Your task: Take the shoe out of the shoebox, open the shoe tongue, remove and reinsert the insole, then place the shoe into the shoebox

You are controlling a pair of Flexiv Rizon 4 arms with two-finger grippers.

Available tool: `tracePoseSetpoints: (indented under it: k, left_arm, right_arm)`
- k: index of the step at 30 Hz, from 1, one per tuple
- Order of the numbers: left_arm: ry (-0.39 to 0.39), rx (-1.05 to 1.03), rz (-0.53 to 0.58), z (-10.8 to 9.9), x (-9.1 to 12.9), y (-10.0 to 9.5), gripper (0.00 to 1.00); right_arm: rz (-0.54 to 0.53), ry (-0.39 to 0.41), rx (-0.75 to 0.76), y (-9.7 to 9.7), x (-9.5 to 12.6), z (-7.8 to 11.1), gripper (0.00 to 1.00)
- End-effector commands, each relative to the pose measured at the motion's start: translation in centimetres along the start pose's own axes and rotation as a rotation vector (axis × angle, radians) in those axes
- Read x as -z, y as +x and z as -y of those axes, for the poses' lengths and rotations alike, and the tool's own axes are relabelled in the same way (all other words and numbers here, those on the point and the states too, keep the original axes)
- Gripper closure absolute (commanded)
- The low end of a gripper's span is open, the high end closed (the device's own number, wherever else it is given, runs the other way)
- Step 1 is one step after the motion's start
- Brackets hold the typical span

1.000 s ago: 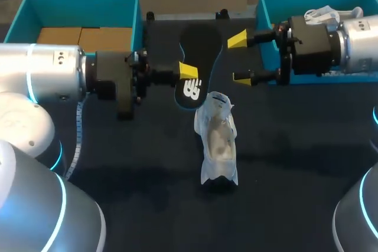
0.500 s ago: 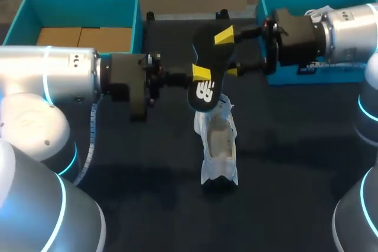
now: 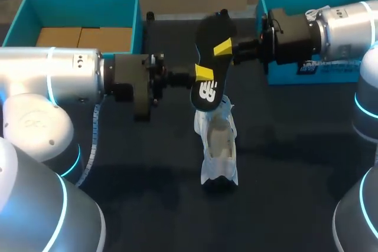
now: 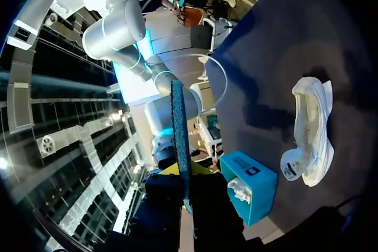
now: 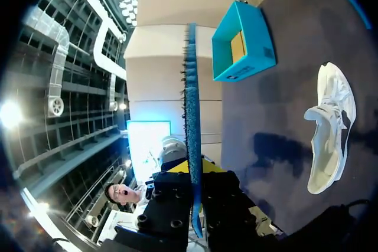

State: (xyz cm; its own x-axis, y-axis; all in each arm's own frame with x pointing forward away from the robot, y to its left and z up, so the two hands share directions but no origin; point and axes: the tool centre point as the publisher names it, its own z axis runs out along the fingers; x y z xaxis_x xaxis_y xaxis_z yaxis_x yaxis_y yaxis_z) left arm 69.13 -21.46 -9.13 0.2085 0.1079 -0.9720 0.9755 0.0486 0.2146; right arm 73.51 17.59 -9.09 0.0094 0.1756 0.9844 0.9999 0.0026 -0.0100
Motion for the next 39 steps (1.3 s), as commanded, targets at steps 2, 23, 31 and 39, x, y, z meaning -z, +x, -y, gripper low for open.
tracePoseSetpoints:
  k: [2,23,31,39]
  left_arm:
    - [0.002,0.004,-0.004,0.6,0.1,0.0,1.0]
    - [0.043,0.025,-0.291,-3.8,4.5,1.0,0.0]
    - [0.067,0.027,-0.415,-4.6,4.7,1.2,0.0]
    - [0.067,0.027,-0.415,-4.6,4.7,1.2,0.0]
  right_arm:
    - [0.0,0.007,-0.004,-0.3,-0.1,-0.3,1.0]
    - [0.094,0.034,-0.056,-2.0,1.3,-0.9,1.0]
    - [0.094,0.031,-0.053,-3.0,1.4,-1.4,1.0]
    - [0.068,0.008,-0.072,-4.5,1.1,-1.4,1.0]
